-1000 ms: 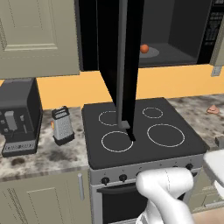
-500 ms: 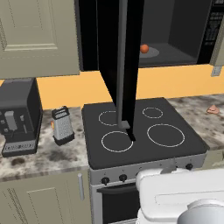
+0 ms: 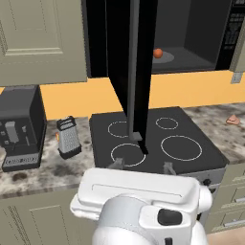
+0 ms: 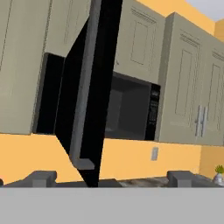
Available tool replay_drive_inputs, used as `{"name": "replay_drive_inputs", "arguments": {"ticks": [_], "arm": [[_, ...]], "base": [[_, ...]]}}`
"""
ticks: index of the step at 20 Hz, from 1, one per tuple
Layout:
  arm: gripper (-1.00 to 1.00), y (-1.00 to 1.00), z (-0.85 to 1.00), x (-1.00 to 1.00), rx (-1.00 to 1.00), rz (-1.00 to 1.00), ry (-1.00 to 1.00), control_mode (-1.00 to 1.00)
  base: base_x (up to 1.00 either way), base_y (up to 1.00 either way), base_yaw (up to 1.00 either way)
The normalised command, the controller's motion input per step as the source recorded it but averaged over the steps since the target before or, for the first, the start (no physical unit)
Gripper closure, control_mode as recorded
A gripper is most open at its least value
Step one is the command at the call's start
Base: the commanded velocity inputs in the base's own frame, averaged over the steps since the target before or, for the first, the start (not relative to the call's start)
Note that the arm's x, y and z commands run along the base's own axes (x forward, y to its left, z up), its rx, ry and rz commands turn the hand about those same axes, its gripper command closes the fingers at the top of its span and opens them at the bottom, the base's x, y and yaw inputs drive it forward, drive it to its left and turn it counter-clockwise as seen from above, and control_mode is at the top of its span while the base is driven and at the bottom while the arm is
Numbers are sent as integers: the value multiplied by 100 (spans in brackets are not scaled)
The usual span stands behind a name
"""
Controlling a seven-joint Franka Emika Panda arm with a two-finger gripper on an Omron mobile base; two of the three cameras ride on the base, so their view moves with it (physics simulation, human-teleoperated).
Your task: Close the microwave door.
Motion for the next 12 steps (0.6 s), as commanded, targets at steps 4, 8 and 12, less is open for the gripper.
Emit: {"name": "replay_drive_inputs", "arguments": {"ticks": [4,8,12], "arm": [[-100,28,-9,100,3,0,-5,-100],[-100,-11,-31,100,4,-18,-7,-100],[-100,16,-5,90,-3,-41,-2,-100]], "base": [[0,0,0],[0,0,0],[0,0,0]]}}
